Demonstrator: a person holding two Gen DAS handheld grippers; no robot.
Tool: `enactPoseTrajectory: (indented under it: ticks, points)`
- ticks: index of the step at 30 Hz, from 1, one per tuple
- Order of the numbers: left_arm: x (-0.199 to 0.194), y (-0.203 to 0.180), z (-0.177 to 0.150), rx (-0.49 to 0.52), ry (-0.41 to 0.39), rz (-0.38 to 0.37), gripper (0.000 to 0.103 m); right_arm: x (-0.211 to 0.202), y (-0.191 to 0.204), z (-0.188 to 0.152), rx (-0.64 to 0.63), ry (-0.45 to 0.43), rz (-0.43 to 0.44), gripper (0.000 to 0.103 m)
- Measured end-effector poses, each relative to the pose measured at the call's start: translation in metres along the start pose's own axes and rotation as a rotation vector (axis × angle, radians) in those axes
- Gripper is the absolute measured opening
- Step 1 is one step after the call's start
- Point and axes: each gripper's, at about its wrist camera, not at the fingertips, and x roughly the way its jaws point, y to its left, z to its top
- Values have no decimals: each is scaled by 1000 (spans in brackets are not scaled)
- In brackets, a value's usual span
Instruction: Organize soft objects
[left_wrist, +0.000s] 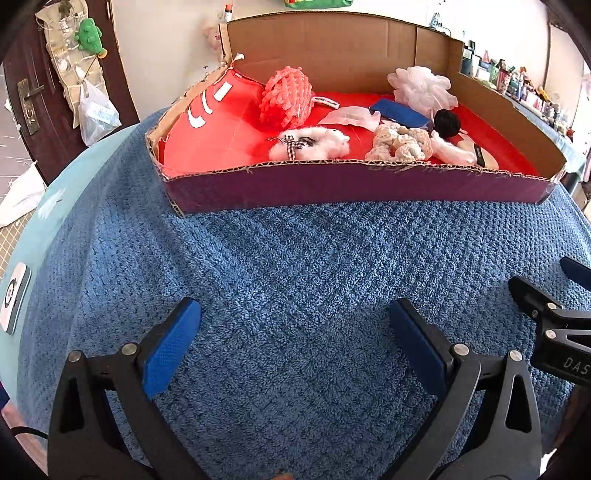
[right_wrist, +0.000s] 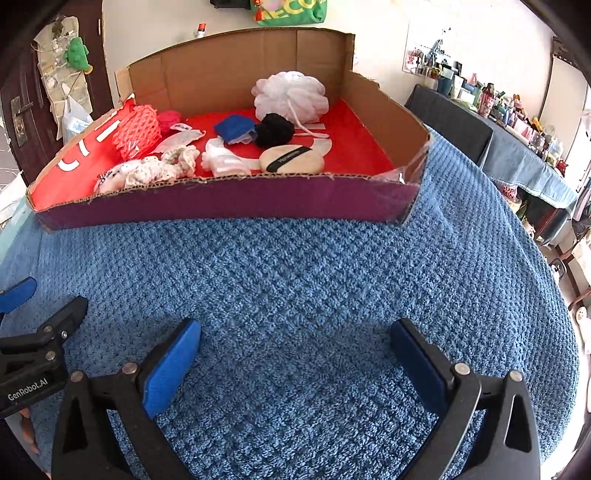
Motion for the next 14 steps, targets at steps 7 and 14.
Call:
enactPoseTrajectory:
  ticks: [7, 14]
  points:
    - [2, 0, 2, 0, 0, -10, 103, 1, 0, 0, -2, -6, -1, 103]
    - [2, -2, 2, 2, -5, -3, 103, 1, 0, 0, -2, -6, -1, 103]
